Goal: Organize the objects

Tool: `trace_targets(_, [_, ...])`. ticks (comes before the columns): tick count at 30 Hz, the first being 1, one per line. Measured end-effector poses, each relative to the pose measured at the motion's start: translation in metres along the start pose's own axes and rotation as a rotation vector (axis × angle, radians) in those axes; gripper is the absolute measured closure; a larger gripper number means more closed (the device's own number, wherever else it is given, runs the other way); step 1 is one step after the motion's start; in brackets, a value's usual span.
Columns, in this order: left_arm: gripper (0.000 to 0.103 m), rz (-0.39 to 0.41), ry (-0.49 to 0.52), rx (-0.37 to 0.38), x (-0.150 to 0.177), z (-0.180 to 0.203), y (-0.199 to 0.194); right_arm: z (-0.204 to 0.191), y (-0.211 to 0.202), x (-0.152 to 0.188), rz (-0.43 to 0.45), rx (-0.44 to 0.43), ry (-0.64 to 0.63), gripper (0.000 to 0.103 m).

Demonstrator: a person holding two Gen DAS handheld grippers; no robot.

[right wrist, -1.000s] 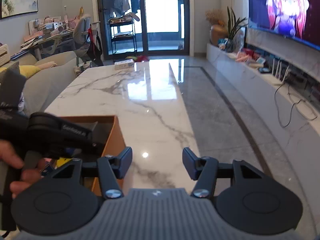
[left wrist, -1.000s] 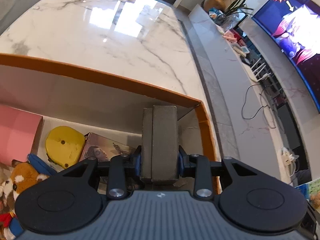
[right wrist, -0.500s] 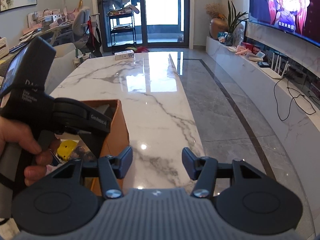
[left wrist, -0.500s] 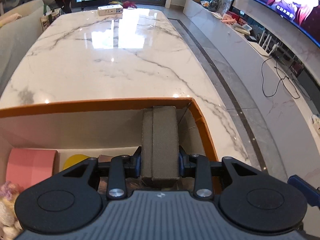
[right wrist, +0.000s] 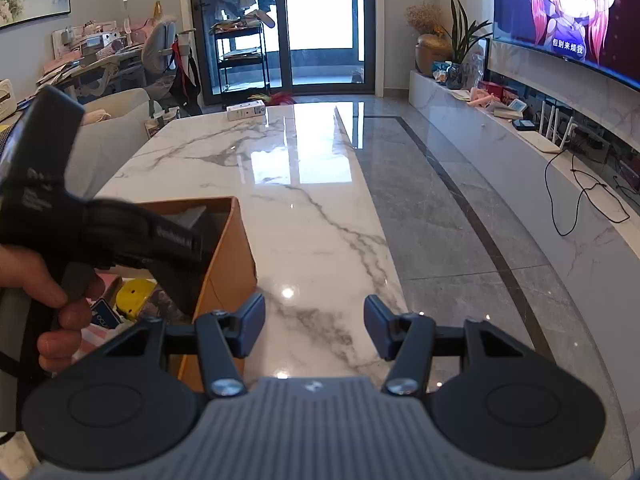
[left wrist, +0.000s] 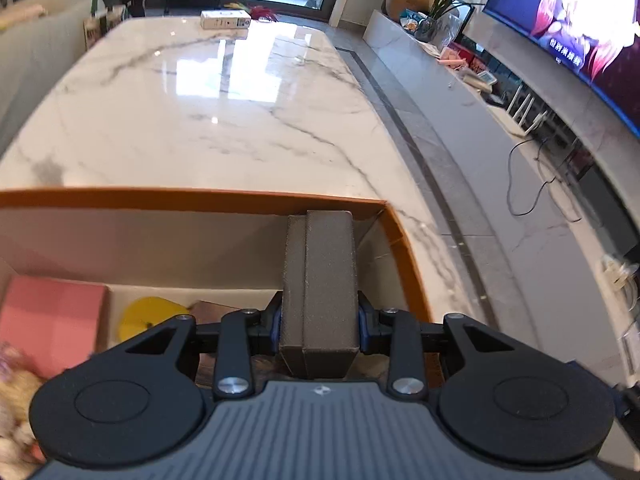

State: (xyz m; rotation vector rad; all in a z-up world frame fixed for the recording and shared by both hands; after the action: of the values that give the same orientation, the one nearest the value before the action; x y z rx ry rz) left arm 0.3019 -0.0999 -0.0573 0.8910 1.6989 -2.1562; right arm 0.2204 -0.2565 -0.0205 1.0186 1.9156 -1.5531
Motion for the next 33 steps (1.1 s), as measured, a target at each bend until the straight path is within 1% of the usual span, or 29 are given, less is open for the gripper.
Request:
trace_targets(1, [0.065, -0.008, -0.012, 0.015, 0.001, 0.000, 0.002, -0.001, 0.000, 0.000, 0.001, -0.002, -0.002, 0.046])
trace_targets(4, [0.059, -0.031, -0.079, 0.071, 0.003, -0.005, 0.010, -0.002, -0.001, 0.002, 0.001, 0.001, -0.008, 0.046])
trace_targets(7, [0.057, -0.028, -0.094, 0.091, 0.000, -0.011, 0.012, -0.001, 0.000, 0.004, -0.007, 0.003, -0.007, 0.046])
trace_targets(9, [0.053, -0.023, -0.101, 0.102, -0.002, -0.014, 0.009, -0.002, 0.002, 0.006, -0.014, 0.001, -0.010, 0.046])
trace_targets(11, [0.046, -0.011, -0.114, 0.124, -0.004, -0.016, 0.003, -0.006, 0.003, 0.008, -0.024, -0.007, -0.020, 0.046])
trace_targets(12, [0.044, -0.006, -0.118, 0.135, -0.004, -0.017, -0.002, -0.009, 0.003, 0.009, -0.028, -0.014, -0.026, 0.046])
trace_targets(14, [0.044, 0.008, -0.111, 0.147, -0.005, -0.018, -0.012, -0.015, 0.001, 0.012, -0.035, -0.030, -0.036, 0.046])
trace_targets(17, [0.044, 0.050, -0.063, 0.133, -0.007, -0.016, -0.035, -0.025, -0.002, 0.017, -0.050, -0.049, -0.039, 0.043])
trace_targets(18, [0.044, 0.071, -0.040, 0.119, -0.007, -0.015, -0.045, -0.027, -0.004, 0.018, -0.049, -0.039, -0.040, 0.043])
trace_targets(20, [0.044, 0.114, 0.023, 0.053, -0.006, -0.015, -0.066, -0.029, -0.008, 0.019, -0.044, -0.014, -0.048, 0.043])
trace_targets(22, [0.044, 0.175, 0.090, -0.011, -0.004, -0.013, -0.090, -0.032, -0.015, 0.018, -0.046, -0.036, -0.033, 0.037])
trace_targets(24, [0.044, 0.221, 0.140, -0.060, -0.001, -0.012, -0.114, -0.037, -0.024, 0.017, -0.042, -0.060, -0.010, 0.037])
trace_targets(26, [0.044, 0.261, 0.176, -0.118, 0.004, -0.010, -0.136, -0.042, -0.034, 0.013, -0.023, -0.060, -0.015, 0.037])
trace_targets(28, [0.043, 0.304, 0.198, -0.178, 0.008, -0.009, -0.157, -0.052, -0.045, 0.011, 0.000, -0.071, -0.025, 0.036])
trace_targets(30, [0.039, 0.342, 0.201, -0.233, 0.013, -0.008, -0.176, -0.063, -0.058, 0.010, 0.021, -0.099, -0.031, 0.033])
trace_targets(31, [0.036, 0.360, 0.197, -0.255, 0.014, -0.008, -0.183, -0.069, -0.065, 0.010, 0.032, -0.116, -0.034, 0.033])
trace_targets(33, [0.034, 0.393, 0.191, -0.288, 0.019, -0.009, -0.200, -0.080, -0.079, 0.010, 0.052, -0.141, -0.046, 0.031])
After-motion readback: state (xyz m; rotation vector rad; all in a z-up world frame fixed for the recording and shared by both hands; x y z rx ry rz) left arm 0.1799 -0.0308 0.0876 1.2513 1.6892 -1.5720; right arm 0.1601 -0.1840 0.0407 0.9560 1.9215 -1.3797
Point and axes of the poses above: each gripper's, at about its wrist camera, not at the fingertips, and y roughly the way its jaws point, z to its right, x to its underside, the point moved 8 cm from there along y, roughly the way its jaws point, and after that the axes turned 15 degrees about y, right-handed, at the moved point
